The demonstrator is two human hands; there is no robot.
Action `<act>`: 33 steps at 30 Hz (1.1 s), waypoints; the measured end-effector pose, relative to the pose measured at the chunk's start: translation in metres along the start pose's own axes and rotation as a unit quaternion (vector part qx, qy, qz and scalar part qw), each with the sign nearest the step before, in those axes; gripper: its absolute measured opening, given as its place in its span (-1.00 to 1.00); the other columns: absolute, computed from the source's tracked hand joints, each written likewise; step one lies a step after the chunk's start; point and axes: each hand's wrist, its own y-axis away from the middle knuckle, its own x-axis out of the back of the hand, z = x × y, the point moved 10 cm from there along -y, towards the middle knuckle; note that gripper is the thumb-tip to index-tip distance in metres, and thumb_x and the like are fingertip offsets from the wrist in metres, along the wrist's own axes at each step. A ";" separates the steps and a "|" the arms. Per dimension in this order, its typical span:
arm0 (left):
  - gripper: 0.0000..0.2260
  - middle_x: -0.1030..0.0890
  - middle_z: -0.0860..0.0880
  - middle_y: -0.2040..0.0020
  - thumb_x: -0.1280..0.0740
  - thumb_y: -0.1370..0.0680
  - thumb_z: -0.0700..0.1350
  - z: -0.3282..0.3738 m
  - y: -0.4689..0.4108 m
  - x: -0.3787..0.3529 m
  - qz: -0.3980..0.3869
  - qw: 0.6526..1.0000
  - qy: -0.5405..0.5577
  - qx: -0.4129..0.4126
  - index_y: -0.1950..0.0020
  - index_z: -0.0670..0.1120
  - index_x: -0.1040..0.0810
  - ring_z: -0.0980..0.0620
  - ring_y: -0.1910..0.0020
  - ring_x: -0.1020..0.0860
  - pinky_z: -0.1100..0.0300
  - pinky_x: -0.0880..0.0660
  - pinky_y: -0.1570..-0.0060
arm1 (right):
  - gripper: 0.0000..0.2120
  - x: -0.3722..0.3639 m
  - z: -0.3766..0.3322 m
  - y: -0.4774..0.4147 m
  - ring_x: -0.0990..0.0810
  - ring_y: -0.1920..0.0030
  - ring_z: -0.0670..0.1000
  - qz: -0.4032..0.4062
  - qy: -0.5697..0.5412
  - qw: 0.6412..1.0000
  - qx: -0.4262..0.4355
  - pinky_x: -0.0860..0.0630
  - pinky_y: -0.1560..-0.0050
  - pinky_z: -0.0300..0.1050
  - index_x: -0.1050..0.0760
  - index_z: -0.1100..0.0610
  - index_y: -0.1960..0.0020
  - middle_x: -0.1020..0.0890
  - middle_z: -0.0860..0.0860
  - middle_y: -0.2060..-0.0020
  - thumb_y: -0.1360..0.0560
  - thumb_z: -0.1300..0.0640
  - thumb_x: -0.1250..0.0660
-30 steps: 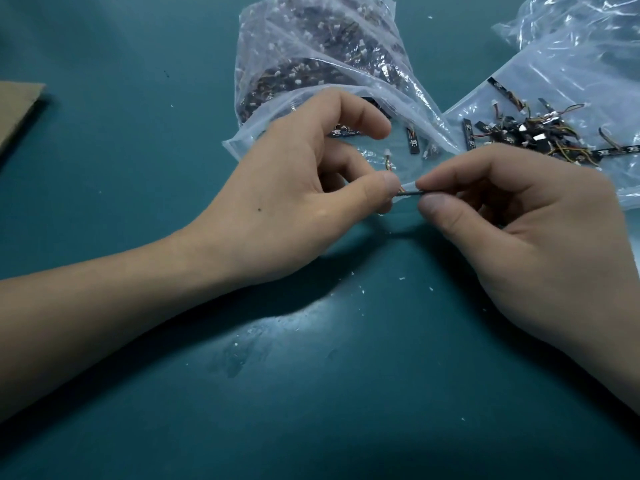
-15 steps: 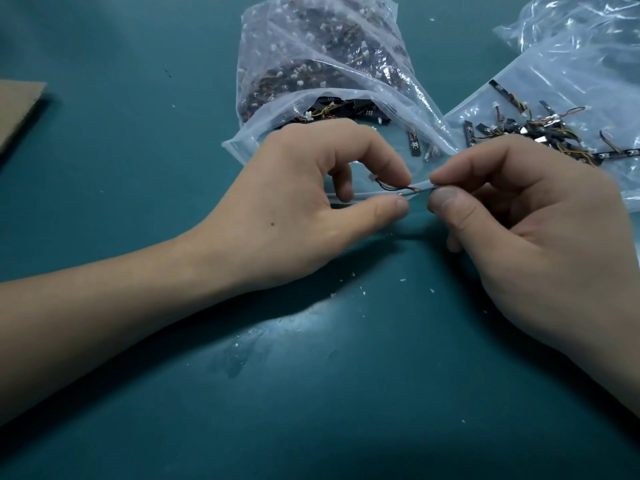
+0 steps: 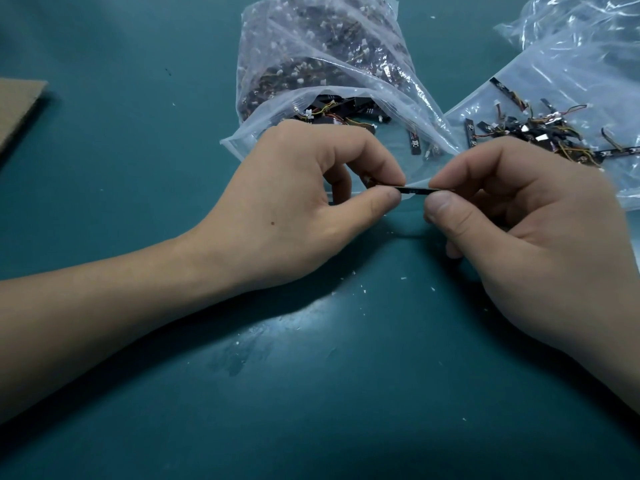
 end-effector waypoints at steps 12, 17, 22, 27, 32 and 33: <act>-0.96 -0.53 0.41 0.32 -0.50 -0.53 -0.11 0.000 0.000 -0.001 -0.002 1.000 0.016 0.008 0.07 0.03 -0.69 0.27 0.38 -0.49 0.50 -0.32 0.33 | -0.93 -0.001 -0.001 0.001 -0.58 0.39 0.09 -0.013 -0.025 1.000 -0.004 -0.51 0.35 0.09 -0.56 -0.06 0.06 -0.67 0.01 0.25 -0.54 0.08 -0.43; -0.95 -0.52 0.43 0.30 -0.49 -0.54 -0.12 0.002 0.000 -0.001 -0.003 1.000 0.015 0.001 0.06 0.03 -0.68 0.26 0.36 -0.51 0.51 -0.33 0.31 | -0.95 -0.001 -0.001 0.001 -0.58 0.39 0.10 -0.018 -0.027 0.999 -0.003 -0.51 0.35 0.12 -0.56 -0.05 0.05 -0.67 0.02 0.25 -0.54 0.08 -0.42; -0.95 -0.53 0.43 0.30 -0.50 -0.54 -0.12 0.003 -0.001 -0.002 -0.014 1.000 0.013 -0.009 0.07 0.02 -0.68 0.25 0.35 -0.51 0.51 -0.33 0.30 | -0.95 -0.002 -0.002 0.001 -0.57 0.39 0.10 -0.024 -0.030 0.999 -0.002 -0.50 0.35 0.11 -0.56 -0.02 0.06 -0.66 0.04 0.27 -0.54 0.11 -0.41; -0.95 -0.52 0.43 0.30 -0.50 -0.54 -0.14 0.002 0.000 -0.006 -0.035 0.999 0.021 -0.008 0.05 0.00 -0.68 0.28 0.39 -0.49 0.53 -0.31 0.33 | -0.93 -0.006 -0.003 0.001 -0.56 0.38 0.12 -0.051 -0.026 0.998 -0.003 -0.49 0.32 0.14 -0.55 0.01 0.10 -0.66 0.08 0.29 -0.49 0.03 -0.39; -0.96 -0.52 0.42 0.29 -0.49 -0.55 -0.14 0.002 0.000 -0.011 -0.055 0.998 0.022 -0.007 0.04 -0.01 -0.67 0.31 0.40 -0.48 0.54 -0.31 0.35 | -0.96 -0.008 -0.004 0.000 -0.56 0.37 0.09 -0.060 -0.017 0.998 0.003 -0.50 0.31 0.10 -0.53 -0.02 0.09 -0.68 0.01 0.26 -0.53 0.07 -0.36; -0.95 -0.52 0.43 0.30 -0.49 -0.55 -0.14 0.001 0.000 -0.010 -0.052 0.998 0.023 -0.005 0.04 0.00 -0.66 0.31 0.40 -0.48 0.54 -0.30 0.35 | -0.95 -0.007 -0.003 0.001 -0.57 0.37 0.08 -0.057 -0.021 0.998 0.003 -0.51 0.32 0.06 -0.52 -0.03 0.08 -0.69 -0.01 0.26 -0.55 0.10 -0.37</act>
